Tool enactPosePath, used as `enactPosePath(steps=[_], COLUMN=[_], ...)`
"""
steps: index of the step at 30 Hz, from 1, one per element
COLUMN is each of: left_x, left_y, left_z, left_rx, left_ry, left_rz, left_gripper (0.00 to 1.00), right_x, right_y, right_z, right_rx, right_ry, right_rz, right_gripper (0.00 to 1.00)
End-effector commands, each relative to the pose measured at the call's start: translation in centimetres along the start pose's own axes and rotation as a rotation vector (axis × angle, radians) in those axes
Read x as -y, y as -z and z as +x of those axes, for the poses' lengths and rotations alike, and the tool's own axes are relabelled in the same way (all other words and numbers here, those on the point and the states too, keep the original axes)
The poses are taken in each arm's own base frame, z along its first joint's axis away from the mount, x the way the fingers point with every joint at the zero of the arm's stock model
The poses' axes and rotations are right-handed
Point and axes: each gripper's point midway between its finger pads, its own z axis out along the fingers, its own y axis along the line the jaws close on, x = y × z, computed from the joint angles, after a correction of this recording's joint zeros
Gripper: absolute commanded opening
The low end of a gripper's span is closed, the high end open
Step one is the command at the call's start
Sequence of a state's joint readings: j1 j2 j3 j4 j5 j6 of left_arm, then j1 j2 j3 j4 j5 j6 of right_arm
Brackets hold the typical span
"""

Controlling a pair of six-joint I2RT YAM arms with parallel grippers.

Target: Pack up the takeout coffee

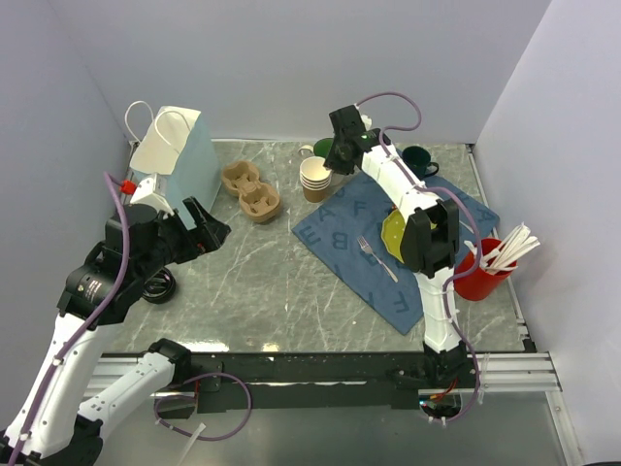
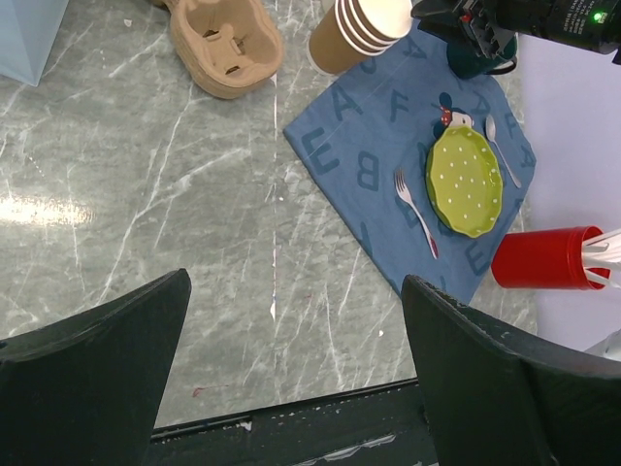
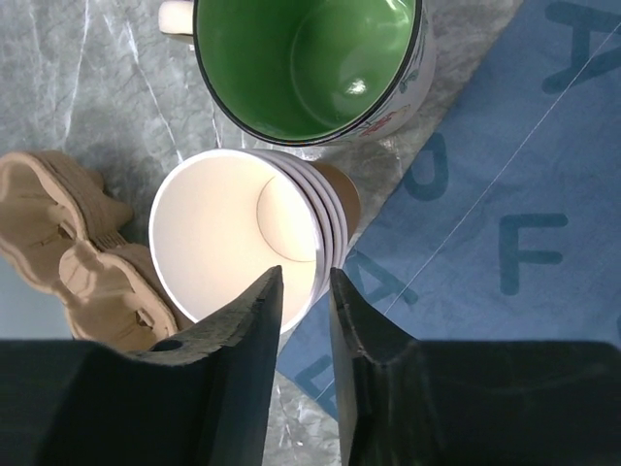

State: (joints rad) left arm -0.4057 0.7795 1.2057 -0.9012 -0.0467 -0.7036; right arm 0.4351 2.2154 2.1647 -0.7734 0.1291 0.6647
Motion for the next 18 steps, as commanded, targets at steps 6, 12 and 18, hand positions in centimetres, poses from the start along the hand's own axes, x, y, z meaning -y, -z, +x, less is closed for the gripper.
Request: enactPosePath(steps=[6,12,18], left_x=[0.60,0.54,0.46], left_y=[0.26,0.22,0.23], left_z=[-0.58,-0.45,-0.53], left_rx=[0.019,0.015,0.019], left_ry=[0.002,0.006,0.005], left_rz=[0.020,0.020,0.015], left_gripper=[0.97,0.97,0.97], right_x=[-0.20,-0.29,-0.36], right_y=[-0.29,-0.59,-0.80], right_z=[-0.15,-0.10,0.05], right_rx=[0.016,0.009,0.007], right_ry=[-0.012,-0.017,-0.023], right_rz=[0.012,0.009,0.010], right_gripper=[0.33,0.33,0.32])
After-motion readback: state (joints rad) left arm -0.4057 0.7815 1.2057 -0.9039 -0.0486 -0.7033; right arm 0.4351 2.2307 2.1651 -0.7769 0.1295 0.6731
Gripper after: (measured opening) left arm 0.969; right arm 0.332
